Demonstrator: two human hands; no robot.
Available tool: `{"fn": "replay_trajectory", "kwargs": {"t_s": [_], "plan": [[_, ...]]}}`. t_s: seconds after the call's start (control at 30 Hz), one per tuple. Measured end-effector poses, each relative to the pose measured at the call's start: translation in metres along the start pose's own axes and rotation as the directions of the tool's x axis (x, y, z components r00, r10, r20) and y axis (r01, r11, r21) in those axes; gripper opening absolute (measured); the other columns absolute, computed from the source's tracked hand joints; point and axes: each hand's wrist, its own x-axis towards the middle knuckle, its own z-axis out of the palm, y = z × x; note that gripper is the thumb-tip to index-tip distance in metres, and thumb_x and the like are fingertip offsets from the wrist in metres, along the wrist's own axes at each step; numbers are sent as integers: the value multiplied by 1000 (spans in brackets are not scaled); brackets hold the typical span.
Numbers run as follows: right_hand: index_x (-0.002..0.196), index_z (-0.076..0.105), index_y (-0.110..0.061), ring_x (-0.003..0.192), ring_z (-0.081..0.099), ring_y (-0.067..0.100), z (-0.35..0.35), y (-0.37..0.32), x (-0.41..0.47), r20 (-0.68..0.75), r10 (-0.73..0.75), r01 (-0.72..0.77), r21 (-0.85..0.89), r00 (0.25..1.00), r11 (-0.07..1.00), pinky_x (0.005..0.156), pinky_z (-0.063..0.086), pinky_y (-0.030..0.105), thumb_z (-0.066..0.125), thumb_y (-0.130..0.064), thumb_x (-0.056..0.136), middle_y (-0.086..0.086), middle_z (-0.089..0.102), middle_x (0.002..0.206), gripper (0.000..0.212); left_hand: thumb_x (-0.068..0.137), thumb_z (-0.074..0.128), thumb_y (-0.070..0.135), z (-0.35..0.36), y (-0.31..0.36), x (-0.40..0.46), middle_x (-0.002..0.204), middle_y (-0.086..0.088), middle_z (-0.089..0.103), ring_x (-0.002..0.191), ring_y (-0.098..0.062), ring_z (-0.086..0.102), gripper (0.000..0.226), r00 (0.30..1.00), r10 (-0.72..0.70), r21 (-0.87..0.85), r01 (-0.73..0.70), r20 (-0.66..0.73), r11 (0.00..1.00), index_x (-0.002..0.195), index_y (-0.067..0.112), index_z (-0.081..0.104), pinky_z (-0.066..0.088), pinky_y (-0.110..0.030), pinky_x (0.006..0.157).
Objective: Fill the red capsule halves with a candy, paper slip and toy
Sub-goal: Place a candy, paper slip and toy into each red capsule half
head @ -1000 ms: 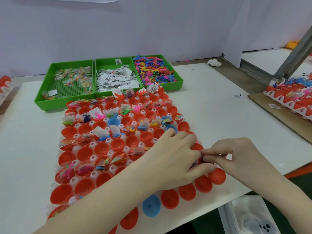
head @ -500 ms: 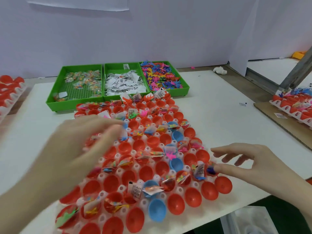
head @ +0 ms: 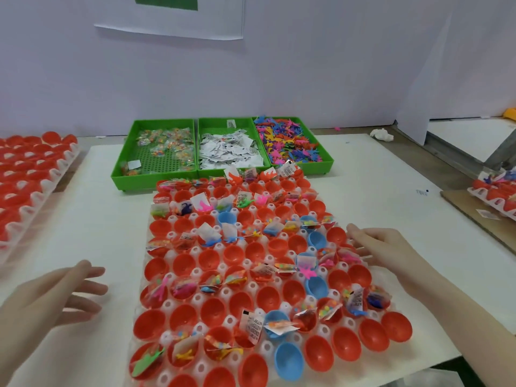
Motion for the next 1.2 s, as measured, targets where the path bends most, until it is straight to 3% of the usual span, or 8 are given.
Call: {"fn": "replay_trajectory", "kwargs": {"t_s": [0.13,0.33,0.53,0.63,0.9,1.03,1.13,1.2], "plan": [[80,73,-3,54,63,2,2,-2,-3,59,20,-23,54,998,998,50,48,10,56,-37,86,5,72,73,38,93,45,30,11,7,-3,71,-10,71,61,-28,63,32,996,-36,-50,40,81,998,86,8,67,50,-19,40],[83,74,-6,76,67,20,-2,-1,-3,84,22,-28,66,996,997,71,52,27,58,-36,85,11,73,81,34,94,47,23,20,11,2,68,-12,70,51,-20,66,29,989,-99,-125,112,110,986,87,3,67,51,-22,41],[79,76,-11,67,70,16,-1,-5,-9,180,-3,-29,173,984,984,49,50,15,63,-33,74,10,73,80,27,83,54,26,26,14,0,70,-13,71,53,-20,67,26,974,-110,-76,127,198,989,77,9,74,52,-25,44],[80,76,-11,67,71,18,-1,-4,-8,175,-5,-30,194,985,981,49,50,15,64,-32,73,11,73,81,25,82,57,27,32,18,-5,72,-13,71,55,-21,67,23,973,-102,-50,114,209,992,77,13,73,49,-35,57],[84,76,-13,74,71,19,-2,0,-4,157,8,-34,162,988,986,58,55,19,66,-37,65,9,74,83,32,91,52,20,39,19,-8,76,-11,73,63,-21,70,33,969,-98,10,98,227,995,71,30,76,49,-34,62],[83,76,-14,76,71,20,-2,3,-2,155,30,-56,165,987,985,64,57,22,66,-39,64,8,74,84,33,91,52,16,38,17,-8,79,-13,73,67,-25,70,29,971,-96,31,92,218,995,76,19,76,50,-40,68],[83,76,-10,80,70,24,-3,5,0,177,75,-103,153,981,983,76,56,33,66,-43,64,11,73,87,40,92,51,14,39,16,-8,78,-14,73,68,-28,70,22,976,-90,37,85,196,996,85,12,72,50,-41,70],[79,76,-8,78,68,24,-4,5,1,196,117,-148,152,974,977,74,55,32,63,-47,67,11,73,85,43,92,51,14,42,17,-8,76,-13,73,68,-28,70,22,979,-93,48,86,181,995,84,11,70,51,-40,69]]}}
